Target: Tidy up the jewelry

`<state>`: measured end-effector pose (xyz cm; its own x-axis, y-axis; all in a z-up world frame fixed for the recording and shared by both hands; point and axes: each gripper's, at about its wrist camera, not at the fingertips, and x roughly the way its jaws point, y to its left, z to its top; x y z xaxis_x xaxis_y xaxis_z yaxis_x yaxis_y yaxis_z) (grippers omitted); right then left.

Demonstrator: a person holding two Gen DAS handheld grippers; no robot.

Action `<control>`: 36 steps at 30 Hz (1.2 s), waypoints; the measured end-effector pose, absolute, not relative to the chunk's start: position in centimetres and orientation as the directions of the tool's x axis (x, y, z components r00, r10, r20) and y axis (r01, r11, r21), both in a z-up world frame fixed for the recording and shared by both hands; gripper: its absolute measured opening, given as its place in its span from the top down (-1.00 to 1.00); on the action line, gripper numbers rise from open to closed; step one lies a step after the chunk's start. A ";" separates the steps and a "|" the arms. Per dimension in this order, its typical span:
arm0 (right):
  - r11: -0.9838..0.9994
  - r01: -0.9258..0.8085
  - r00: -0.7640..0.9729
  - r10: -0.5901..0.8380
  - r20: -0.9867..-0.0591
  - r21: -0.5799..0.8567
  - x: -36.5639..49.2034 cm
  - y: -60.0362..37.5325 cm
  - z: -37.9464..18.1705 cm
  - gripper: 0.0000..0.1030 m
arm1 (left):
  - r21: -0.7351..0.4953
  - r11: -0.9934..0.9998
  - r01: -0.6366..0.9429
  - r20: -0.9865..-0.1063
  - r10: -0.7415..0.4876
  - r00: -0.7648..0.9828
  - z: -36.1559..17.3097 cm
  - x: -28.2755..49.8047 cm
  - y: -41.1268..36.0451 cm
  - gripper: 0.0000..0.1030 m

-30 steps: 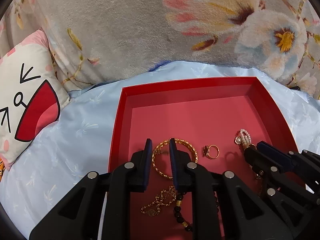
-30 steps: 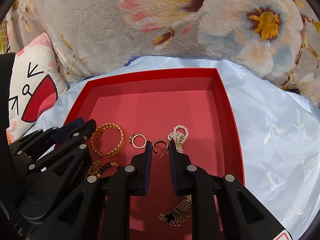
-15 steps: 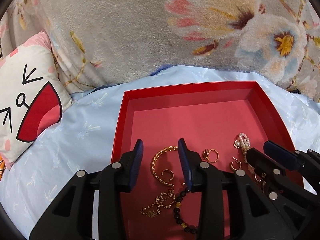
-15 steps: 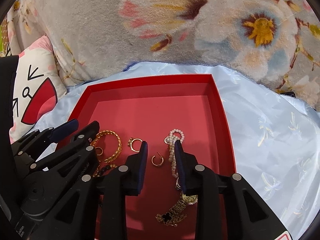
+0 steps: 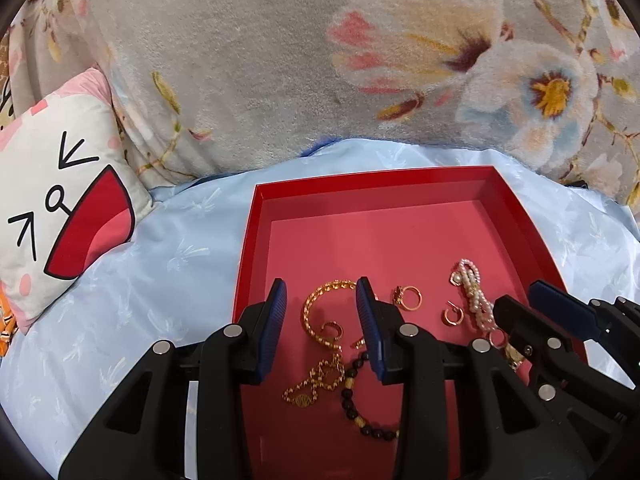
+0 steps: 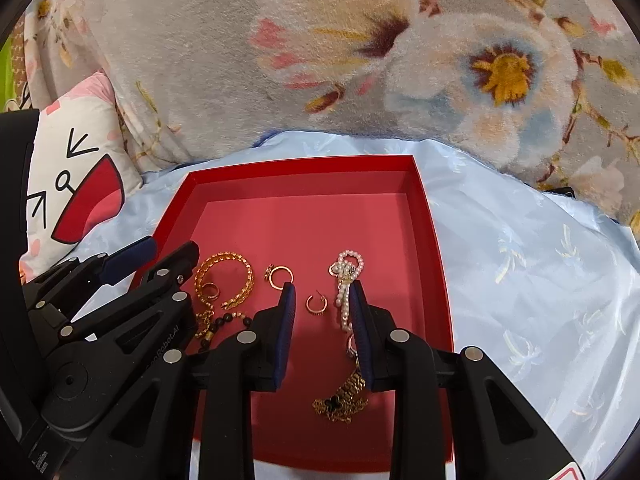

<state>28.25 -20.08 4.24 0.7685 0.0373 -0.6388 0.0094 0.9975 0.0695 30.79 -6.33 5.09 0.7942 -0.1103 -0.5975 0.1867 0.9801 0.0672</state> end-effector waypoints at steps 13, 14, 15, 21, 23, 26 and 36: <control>0.997 0.027 0.793 0.025 -0.608 0.076 22.2 -20.4 4.9 0.30 | 0.058 0.974 0.220 -0.582 -0.147 0.800 5.9 25.1 -6.4 0.33; 0.997 0.029 0.795 0.022 -0.607 0.074 21.7 -20.4 4.9 0.29 | 0.060 0.973 0.221 -0.580 -0.147 0.801 5.9 24.7 -6.4 0.33; 0.997 0.032 0.797 0.016 -0.604 0.069 21.0 -20.5 4.9 0.27 | 0.063 0.973 0.223 -0.577 -0.147 0.803 5.9 24.1 -6.4 0.33; 0.998 0.051 0.802 -0.017 -0.597 0.040 17.6 -20.6 4.2 0.09 | 0.067 0.971 0.228 -0.574 -0.149 0.805 5.3 20.6 -6.1 0.31; 0.997 0.062 0.804 -0.030 -0.594 0.034 16.4 -20.7 3.8 0.03 | 0.067 0.972 0.225 -0.576 -0.146 0.804 4.9 19.4 -6.0 0.28; 0.997 0.072 0.796 -0.035 -0.604 0.037 15.2 -20.9 3.0 -0.05 | 0.076 0.974 0.215 -0.581 -0.132 0.803 4.1 18.1 -5.8 0.20; 0.995 0.089 0.769 -0.045 -0.637 0.036 11.8 -20.9 -0.5 -0.35 | 0.069 0.981 0.179 -0.595 -0.103 0.797 0.6 15.0 -4.2 -0.20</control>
